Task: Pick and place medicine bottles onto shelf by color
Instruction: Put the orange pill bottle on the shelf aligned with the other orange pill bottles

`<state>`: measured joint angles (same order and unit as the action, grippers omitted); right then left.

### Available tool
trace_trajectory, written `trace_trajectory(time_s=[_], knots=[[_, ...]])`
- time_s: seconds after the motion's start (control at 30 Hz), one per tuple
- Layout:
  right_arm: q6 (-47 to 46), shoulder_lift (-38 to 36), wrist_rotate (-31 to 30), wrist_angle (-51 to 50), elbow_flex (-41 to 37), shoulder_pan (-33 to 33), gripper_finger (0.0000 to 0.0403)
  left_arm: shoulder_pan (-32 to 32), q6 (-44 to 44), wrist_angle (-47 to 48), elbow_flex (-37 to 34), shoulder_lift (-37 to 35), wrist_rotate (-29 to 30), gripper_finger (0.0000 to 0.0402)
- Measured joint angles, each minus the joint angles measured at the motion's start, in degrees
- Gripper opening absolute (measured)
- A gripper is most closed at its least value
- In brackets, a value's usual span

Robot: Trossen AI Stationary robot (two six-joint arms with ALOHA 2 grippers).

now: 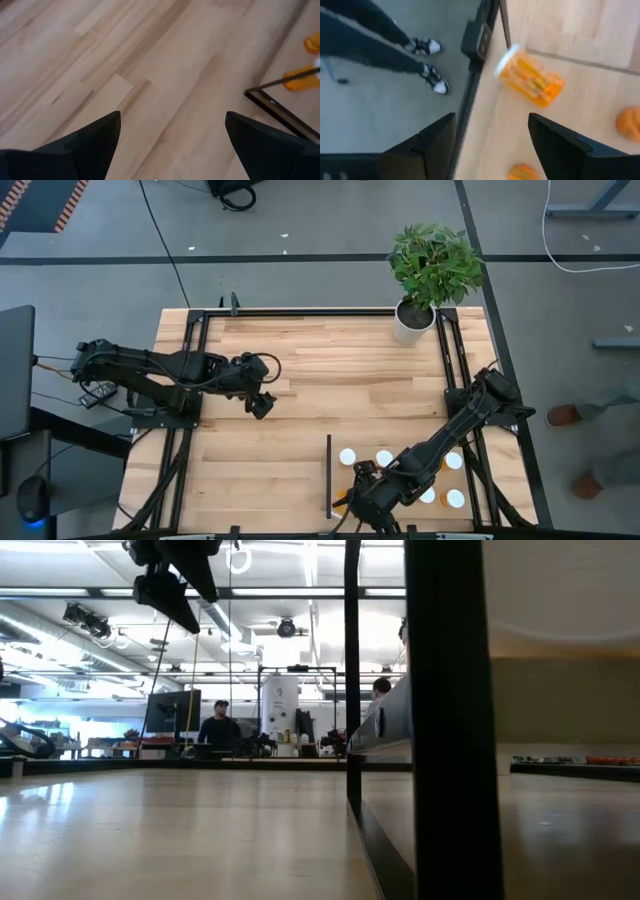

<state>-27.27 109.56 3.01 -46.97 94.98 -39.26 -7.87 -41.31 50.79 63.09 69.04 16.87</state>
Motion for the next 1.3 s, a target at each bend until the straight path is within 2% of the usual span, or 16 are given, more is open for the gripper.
trace_trajectory(time_s=[0.1,0.3,0.5,0.73,0.87,1.03,1.3], knots=[[-1.5,-0.2,-1.6,-1.6,3.3,0.4,0.0257,-1.8,-0.1,-0.5,0.0,0.0,-0.2,0.0364],[2.6,-0.3,-6.0,-2.6,6.9,0.5,0.0257,-6.2,-2.6,-1.7,0.0,0.0,-0.2,0.0364],[7.2,-0.2,-2.8,-3.1,6.2,1.7,0.0262,-10.5,-11.0,-1.6,0.0,0.0,-0.2,0.0364],[13.8,0.0,-1.0,-3.8,6.2,3.7,0.0313,-13.0,-18.6,-1.4,0.0,0.0,0.4,0.0364],[14.6,0.3,-0.4,-4.0,4.1,2.8,0.0337,-12.9,-23.5,-1.4,0.0,0.0,1.0,0.0364],[12.9,0.4,-0.4,-3.7,0.1,1.0,0.0341,-14.0,-28.6,-1.4,0.0,0.0,0.9,0.0364],[17.3,0.4,-3.9,6.7,-4.5,0.4,0.0341,-14.9,-31.7,-1.2,0.0,0.0,0.9,0.0364]])
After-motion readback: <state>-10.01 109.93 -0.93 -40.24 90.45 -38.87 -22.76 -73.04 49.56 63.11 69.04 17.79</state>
